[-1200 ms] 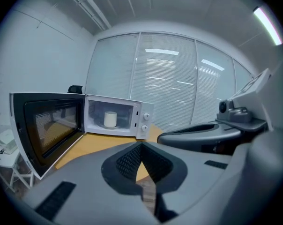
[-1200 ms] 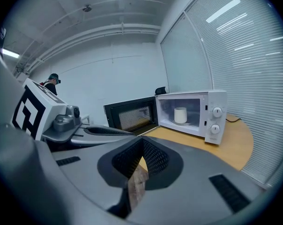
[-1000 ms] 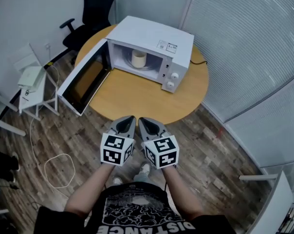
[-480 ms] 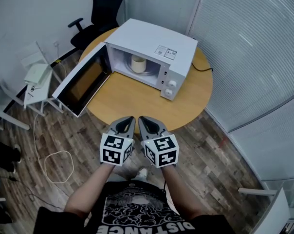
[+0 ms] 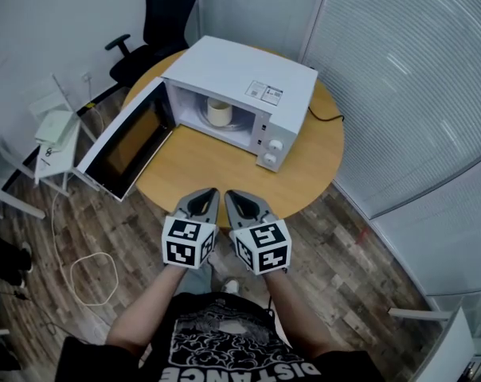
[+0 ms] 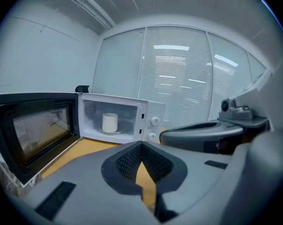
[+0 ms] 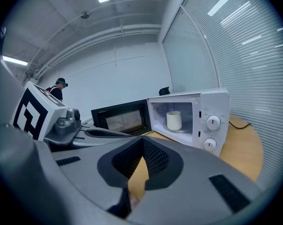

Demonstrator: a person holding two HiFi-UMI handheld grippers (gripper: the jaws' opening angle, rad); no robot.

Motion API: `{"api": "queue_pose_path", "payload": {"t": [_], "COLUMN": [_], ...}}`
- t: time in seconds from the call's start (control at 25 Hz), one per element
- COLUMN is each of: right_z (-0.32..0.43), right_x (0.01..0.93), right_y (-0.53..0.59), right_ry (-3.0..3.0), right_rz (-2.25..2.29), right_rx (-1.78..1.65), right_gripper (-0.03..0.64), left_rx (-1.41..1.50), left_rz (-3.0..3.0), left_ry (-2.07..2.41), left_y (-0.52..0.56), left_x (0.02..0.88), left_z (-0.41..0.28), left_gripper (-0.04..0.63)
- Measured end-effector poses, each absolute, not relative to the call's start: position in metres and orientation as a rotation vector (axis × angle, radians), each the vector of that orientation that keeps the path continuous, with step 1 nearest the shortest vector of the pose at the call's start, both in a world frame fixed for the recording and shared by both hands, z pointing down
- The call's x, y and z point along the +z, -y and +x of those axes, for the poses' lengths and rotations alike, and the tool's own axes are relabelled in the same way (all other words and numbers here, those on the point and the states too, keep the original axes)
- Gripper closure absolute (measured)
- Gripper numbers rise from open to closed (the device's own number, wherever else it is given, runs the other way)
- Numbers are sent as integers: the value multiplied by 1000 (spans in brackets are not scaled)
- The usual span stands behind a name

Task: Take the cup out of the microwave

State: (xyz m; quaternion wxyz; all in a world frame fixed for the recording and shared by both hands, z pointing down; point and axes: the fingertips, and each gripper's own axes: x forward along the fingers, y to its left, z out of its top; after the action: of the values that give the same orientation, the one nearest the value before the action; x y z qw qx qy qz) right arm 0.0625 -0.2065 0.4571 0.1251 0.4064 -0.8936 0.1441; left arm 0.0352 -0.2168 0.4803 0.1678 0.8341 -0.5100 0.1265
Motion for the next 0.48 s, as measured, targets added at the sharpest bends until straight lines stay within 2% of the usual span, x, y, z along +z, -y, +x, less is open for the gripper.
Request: {"api": "queue_pose_path", "payload": {"t": [0.48], "right_z": [41], "right_x": [463], "right_y": [286], "right_ry": [2552], "right_rz": [1235], "right_rx": [405], "right_gripper": [600], "left_rx": [325], "left_rz": [2404], "left_ry": [1381], "left_y": [297], "left_x": [489], "left_z": [20], "left_gripper": [586]}}
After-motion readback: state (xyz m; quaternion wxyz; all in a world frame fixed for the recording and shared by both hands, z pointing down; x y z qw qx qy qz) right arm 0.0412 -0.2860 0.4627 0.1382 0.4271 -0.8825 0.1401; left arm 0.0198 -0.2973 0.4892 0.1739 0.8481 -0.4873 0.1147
